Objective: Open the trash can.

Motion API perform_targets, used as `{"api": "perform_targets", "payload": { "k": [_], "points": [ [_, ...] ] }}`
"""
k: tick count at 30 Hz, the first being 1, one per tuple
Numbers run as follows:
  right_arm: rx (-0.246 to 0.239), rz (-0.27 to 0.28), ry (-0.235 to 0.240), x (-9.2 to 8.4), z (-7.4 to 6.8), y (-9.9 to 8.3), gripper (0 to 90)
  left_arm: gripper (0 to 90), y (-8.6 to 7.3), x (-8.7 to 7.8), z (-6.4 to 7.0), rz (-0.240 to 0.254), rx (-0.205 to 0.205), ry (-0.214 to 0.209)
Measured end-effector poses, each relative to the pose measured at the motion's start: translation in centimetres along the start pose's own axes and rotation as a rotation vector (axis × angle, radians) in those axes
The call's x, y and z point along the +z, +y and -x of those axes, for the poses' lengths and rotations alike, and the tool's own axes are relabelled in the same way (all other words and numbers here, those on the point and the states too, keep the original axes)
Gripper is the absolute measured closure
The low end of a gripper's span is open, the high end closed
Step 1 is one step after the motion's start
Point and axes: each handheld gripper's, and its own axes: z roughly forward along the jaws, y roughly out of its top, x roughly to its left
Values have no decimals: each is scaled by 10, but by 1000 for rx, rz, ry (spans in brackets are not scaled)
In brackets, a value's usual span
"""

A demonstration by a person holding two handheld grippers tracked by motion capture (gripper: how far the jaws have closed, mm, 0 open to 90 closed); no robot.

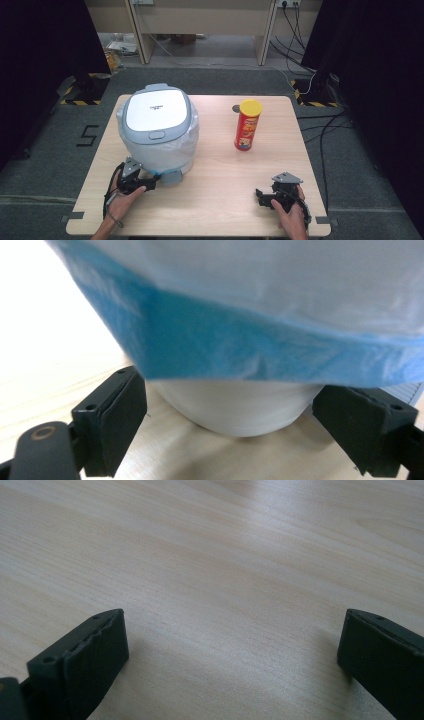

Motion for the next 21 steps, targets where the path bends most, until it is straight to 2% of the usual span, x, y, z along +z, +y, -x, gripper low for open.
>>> {"api": "perform_targets", "payload": {
  "k": [2,6,13,15,17,21],
  "points": [
    [0,0,0,0,0,0,4,143,1,4,-5,4,-18,-1],
    [-2,1,-1,0,0,0,4,147,5,11,-13,10,-25,2],
    [-2,2,-1,0,0,0,4,159,10,20,-21,17,-42,36],
    [-3,2,-2,0,0,0,4,167,10,19,-22,33,-54,27],
    [-2,1,-1,0,0,0,4,187,10,15,-21,44,-56,36],
    [-3,2,-1,0,0,0,4,177,8,2,-18,58,-67,22]
  ]
}}
